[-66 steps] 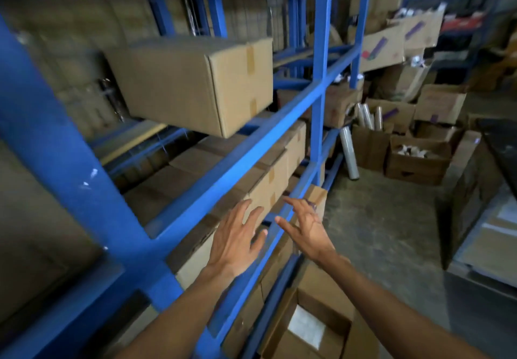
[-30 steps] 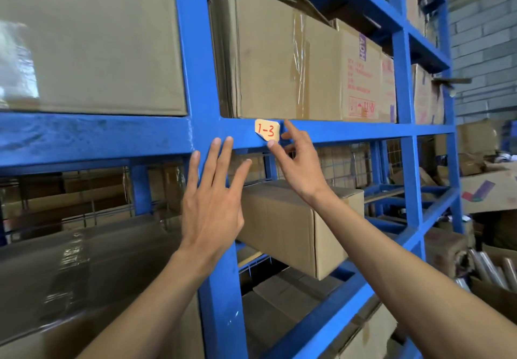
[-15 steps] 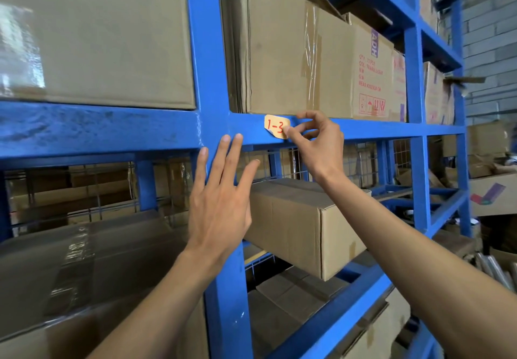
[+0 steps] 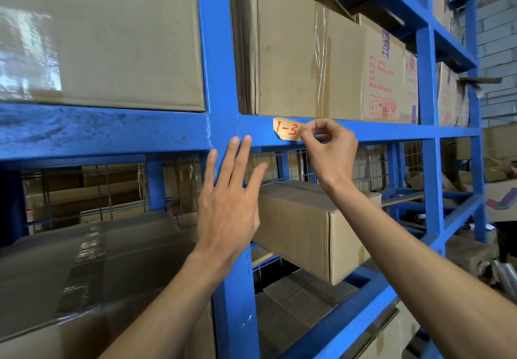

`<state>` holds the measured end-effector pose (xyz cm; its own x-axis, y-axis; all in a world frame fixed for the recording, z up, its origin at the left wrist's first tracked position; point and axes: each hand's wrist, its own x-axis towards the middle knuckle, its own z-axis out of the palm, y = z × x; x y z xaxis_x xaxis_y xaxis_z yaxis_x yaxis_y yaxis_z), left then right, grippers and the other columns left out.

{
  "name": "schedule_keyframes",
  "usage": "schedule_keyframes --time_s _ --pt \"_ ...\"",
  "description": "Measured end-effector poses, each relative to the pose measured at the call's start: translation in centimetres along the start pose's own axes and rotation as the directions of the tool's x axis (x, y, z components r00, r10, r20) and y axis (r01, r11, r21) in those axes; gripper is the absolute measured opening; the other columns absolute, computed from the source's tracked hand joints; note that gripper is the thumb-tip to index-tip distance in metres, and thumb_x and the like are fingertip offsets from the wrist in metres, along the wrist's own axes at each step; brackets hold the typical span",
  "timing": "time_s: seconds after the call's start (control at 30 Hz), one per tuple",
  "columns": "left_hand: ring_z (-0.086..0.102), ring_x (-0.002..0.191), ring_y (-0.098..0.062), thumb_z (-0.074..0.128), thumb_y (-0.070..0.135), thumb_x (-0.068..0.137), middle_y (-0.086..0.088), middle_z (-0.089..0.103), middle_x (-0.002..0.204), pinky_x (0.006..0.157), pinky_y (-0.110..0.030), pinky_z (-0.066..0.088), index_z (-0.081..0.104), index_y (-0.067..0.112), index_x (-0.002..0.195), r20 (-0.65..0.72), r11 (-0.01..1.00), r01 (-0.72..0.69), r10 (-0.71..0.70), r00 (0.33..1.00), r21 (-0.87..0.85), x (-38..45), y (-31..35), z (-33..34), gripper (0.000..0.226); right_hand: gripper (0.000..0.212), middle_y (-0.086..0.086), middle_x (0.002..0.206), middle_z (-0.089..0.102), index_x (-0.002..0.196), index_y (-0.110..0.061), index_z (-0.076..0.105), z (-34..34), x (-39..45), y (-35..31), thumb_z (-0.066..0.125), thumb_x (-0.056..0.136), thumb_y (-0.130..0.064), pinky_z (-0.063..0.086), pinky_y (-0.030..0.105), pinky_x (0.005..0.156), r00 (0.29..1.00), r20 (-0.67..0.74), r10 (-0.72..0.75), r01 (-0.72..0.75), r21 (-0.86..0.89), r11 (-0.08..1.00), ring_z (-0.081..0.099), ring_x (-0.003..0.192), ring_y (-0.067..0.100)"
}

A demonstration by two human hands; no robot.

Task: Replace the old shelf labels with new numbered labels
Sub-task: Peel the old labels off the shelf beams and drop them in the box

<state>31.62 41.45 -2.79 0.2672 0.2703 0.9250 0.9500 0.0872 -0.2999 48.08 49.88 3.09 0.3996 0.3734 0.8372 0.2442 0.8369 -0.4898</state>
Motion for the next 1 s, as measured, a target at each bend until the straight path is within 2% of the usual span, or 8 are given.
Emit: schedule_keyframes --time_s 0.17,0.3,0.43,0.57,0.7,0.8,0.93,1.0 --pt "0.019 0.152 -0.034 0.069 0.008 0.076 -0.019 0.026 0.162 0.121 -0.051 0.002 0.059 0.018 0.133 0.0 1.0 0.001 -0.001 1.0 -0.017 -0.1 -0.1 0.1 0.059 0.009 -0.013 0.068 0.07 0.077 -0.024 0.073 -1.1 -1.5 -0.2 0.067 0.081 -0.031 0.05 0.025 0.062 1.0 -0.002 -0.03 0.03 0.047 0.998 0.059 0.062 0.008" --pt "0.02 0.151 -0.034 0.067 0.005 0.077 -0.019 0.027 0.161 0.122 -0.051 0.002 0.061 0.017 0.13 -0.014 0.999 -0.005 0.005 1.0 -0.039 -0.1 -0.1 0.0 0.055 0.005 -0.004 0.07 0.07 0.077 -0.021 0.072 -2.8 -2.6 -0.2 0.071 0.081 -0.022 0.05 0.023 0.059 0.999 -0.015 -0.03 0.031 0.074 0.997 0.055 0.061 0.002" --pt "0.018 0.152 -0.033 0.064 0.005 0.077 -0.018 0.027 0.162 0.123 -0.052 0.002 0.06 0.019 0.128 -0.022 0.995 0.003 -0.005 1.0 -0.097 -1.0 0.3 0.1 0.053 0.004 0.005 0.078 0.072 0.081 -0.016 0.073 -5.0 -4.3 0.6 0.071 0.085 -0.018 0.052 0.03 0.064 0.994 0.105 0.027 -0.031 0.035 0.999 0.063 0.073 0.021" --pt "0.017 0.153 -0.03 0.059 0.012 0.078 -0.014 0.031 0.161 0.124 -0.053 0.001 0.06 0.022 0.125 -0.011 0.97 -0.009 0.006 1.0 -0.244 -4.2 2.4 0.6 0.049 0.007 0.002 0.075 0.072 0.077 -0.015 0.073 -7.9 -6.8 2.2 0.072 0.084 -0.019 0.053 0.027 0.066 0.974 0.194 0.12 -0.114 -0.042 0.993 0.064 0.07 0.015" --pt "0.026 0.151 -0.028 0.057 0.015 0.08 -0.009 0.044 0.154 0.124 -0.055 0.013 0.061 0.021 0.122 0.145 0.925 -0.097 0.16 0.976 -0.366 -8.9 5.9 1.7 0.043 0.008 -0.001 0.076 0.074 0.076 -0.015 0.073 -10.3 -10.1 4.6 0.072 0.084 -0.017 0.046 0.009 0.064 0.935 0.268 0.232 -0.2 -0.142 0.969 0.061 0.067 -0.003" --pt "0.04 0.144 -0.029 0.065 0.016 0.077 -0.007 0.057 0.144 0.119 -0.054 0.029 0.066 0.019 0.12 0.305 0.91 -0.112 0.247 0.92 -0.398 -12.3 7.6 2.7 0.043 0.008 -0.007 0.075 0.074 0.075 -0.02 0.074 -12.1 -12.6 6.6 0.073 0.082 -0.021 0.05 0.014 0.065 0.901 0.28 0.332 -0.263 -0.256 0.93 0.064 0.069 -0.002" --pt "0.043 0.142 -0.028 0.066 0.024 0.079 -0.008 0.055 0.146 0.121 -0.05 0.027 0.064 0.018 0.127 0.439 0.9 -0.17 0.352 0.827 -0.402 -16.8 9.4 4.0 0.048 0.008 -0.008 0.074 0.075 0.077 -0.021 0.076 -14.7 -16.2 9.2 0.072 0.083 -0.024 0.055 0.023 0.07 0.855 0.281 0.436 -0.304 -0.41 0.86 0.07 0.075 0.006" --pt "0.037 0.146 -0.029 0.061 0.026 0.084 -0.01 0.045 0.154 0.122 -0.05 0.024 0.053 0.018 0.139 0.514 0.904 -0.159 0.362 0.778 -0.396 -18.7 10.2 4.9 0.056 0.008 -0.005 0.077 0.076 0.078 -0.019 0.076 -15.8 -18.0 10.5 0.07 0.084 -0.021 0.053 0.023 0.07 0.826 0.273 0.493 -0.337 -0.461 0.821 0.07 0.077 0.007"
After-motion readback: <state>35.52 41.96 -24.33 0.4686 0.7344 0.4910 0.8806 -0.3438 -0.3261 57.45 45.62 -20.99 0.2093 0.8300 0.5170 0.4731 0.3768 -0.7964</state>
